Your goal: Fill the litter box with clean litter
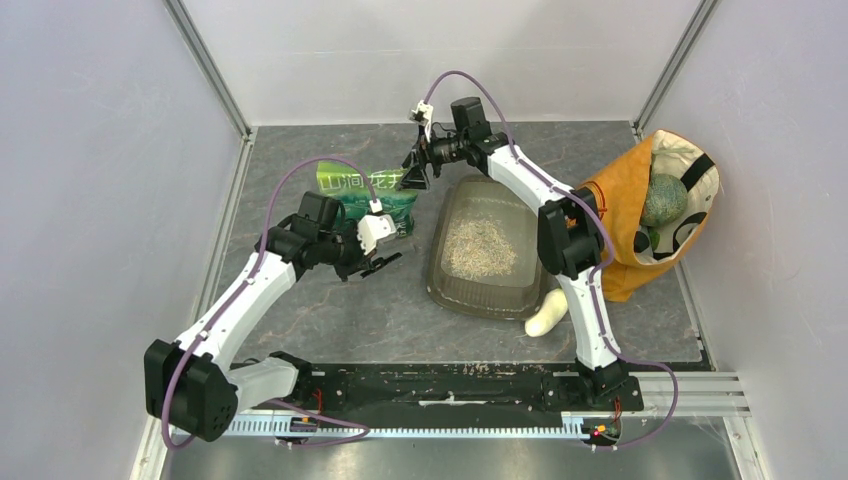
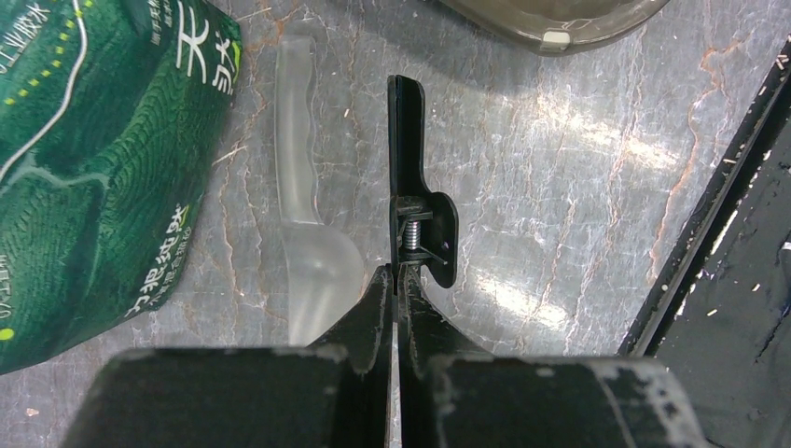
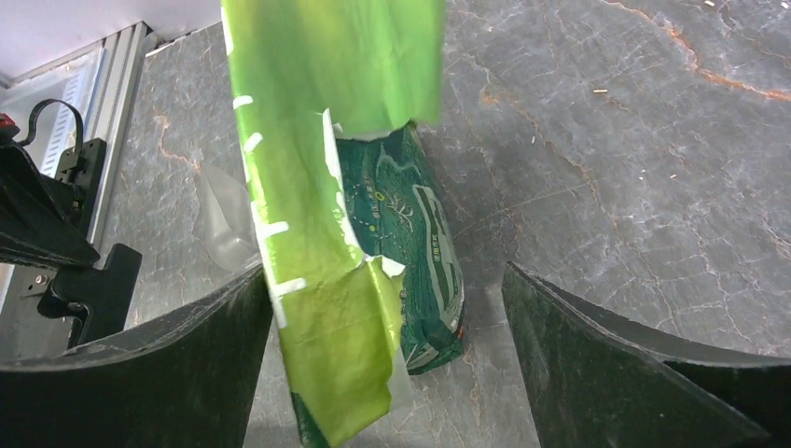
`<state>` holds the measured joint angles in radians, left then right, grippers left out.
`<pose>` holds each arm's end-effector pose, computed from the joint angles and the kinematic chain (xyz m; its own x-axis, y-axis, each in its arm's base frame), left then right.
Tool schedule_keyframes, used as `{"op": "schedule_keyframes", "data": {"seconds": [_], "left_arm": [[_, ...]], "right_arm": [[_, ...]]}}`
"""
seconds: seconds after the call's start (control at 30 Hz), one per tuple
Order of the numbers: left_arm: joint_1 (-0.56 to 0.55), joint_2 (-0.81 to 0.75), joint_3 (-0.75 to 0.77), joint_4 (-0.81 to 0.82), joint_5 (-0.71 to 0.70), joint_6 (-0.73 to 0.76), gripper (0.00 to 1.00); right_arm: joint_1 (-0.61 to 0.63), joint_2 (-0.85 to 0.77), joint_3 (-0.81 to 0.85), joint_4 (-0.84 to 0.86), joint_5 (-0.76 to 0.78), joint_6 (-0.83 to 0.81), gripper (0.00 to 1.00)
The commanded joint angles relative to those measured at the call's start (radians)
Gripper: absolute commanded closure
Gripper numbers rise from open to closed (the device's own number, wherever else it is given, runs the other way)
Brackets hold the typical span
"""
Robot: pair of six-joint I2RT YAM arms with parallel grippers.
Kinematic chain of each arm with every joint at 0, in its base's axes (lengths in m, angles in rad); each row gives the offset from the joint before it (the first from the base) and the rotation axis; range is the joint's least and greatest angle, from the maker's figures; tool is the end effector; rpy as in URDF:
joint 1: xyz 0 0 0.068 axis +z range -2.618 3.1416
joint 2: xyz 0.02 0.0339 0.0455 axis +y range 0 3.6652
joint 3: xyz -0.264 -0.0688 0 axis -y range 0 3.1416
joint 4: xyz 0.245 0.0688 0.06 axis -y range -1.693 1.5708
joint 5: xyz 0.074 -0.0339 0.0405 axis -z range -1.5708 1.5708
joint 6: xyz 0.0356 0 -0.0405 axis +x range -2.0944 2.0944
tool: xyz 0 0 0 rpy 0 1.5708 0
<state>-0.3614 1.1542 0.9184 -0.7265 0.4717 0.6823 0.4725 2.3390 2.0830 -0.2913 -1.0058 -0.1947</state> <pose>0.2055 -0.0950 0.2693 -0.2439 0.6927 -0.6788 0.9170 0.3925 0.0711 0.4628 0.2703 0.2509 -0.2832 -0.2611 -0.9228 -0.9588 0.0999 0.2660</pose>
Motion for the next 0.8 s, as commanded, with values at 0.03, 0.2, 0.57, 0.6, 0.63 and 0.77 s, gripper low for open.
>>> {"op": "schedule_keyframes", "data": {"seconds": [0.03,0.2,0.57,0.6,0.63,0.77], "left_arm": [[-0.001,0.009,0.044,0.018,0.002,0.003,0.98],[-0.002,0.014,0.069,0.019,0.013,-0.019,0.98],[0.014,0.048,0.236,0.062,0.132,-0.239,0.98],[0.017,0.054,0.252,0.068,0.144,-0.264,0.98],[0.021,0.057,0.261,0.097,0.149,-0.303,0.98],[0.041,0.069,0.278,0.303,0.144,-0.582,0.98]], "right_arm": [[-0.011,0.000,0.035,0.086,-0.003,0.061,0.03],[-0.027,-0.035,0.007,0.160,-0.051,0.136,0.03],[-0.161,-0.378,-0.225,0.349,-0.155,0.400,0.14],[-0.173,-0.412,-0.249,0.300,-0.174,0.365,0.18],[-0.183,-0.451,-0.273,0.210,-0.189,0.336,0.21],[-0.177,-0.592,-0.411,0.098,-0.155,0.381,0.24]]}}
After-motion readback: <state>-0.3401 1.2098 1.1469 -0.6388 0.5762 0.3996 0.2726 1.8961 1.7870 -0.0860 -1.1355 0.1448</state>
